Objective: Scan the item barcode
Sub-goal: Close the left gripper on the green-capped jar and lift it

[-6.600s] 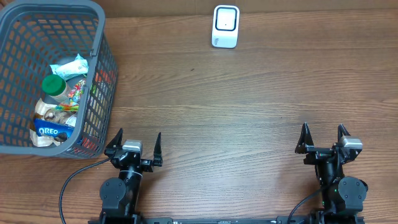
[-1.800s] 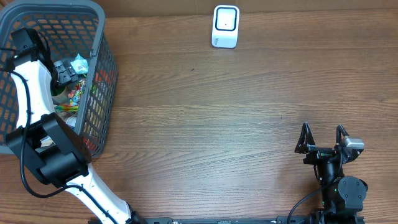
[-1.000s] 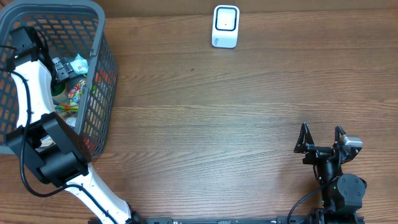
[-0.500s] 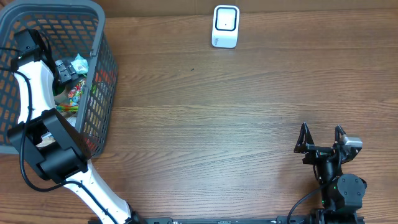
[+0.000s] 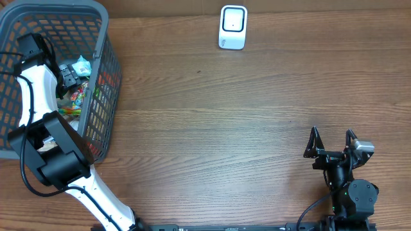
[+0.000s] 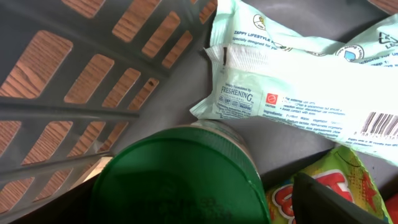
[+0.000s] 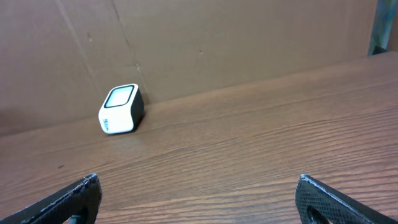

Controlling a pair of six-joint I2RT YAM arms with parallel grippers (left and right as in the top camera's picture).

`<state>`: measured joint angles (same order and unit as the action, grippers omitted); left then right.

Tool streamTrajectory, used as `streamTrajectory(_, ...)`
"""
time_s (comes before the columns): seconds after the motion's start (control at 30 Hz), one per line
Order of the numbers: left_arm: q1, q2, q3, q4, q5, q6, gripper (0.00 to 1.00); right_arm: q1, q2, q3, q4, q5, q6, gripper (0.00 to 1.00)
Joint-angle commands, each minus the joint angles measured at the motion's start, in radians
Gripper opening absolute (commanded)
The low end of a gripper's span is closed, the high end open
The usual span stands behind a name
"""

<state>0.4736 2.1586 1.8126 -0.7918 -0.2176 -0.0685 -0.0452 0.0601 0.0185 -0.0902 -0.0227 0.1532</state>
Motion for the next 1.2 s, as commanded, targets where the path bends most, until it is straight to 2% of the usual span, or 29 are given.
streamTrajectory(0.0, 0.005, 0.013, -0.009, 0.003, 0.009, 0.012, 0.81, 0.000, 0.002, -0.010, 0.006, -0.005, 0.004, 1.00)
streamTrajectory(0.57, 0.004, 0.013, -0.009, -0.006, 0.008, 0.012, 0.64, 0.000, 0.002, -0.010, 0.007, -0.005, 0.004, 1.00)
streamTrajectory(0.87, 0.003, -0.025, -0.009, -0.035, 0.008, 0.002, 0.41, 0.000, 0.002, -0.010, 0.007, -0.005, 0.004, 1.00)
streamTrajectory(1.17, 0.001, -0.122, -0.009, -0.071, 0.008, -0.068, 0.32, 0.000, 0.002, -0.010, 0.007, -0.005, 0.004, 1.00)
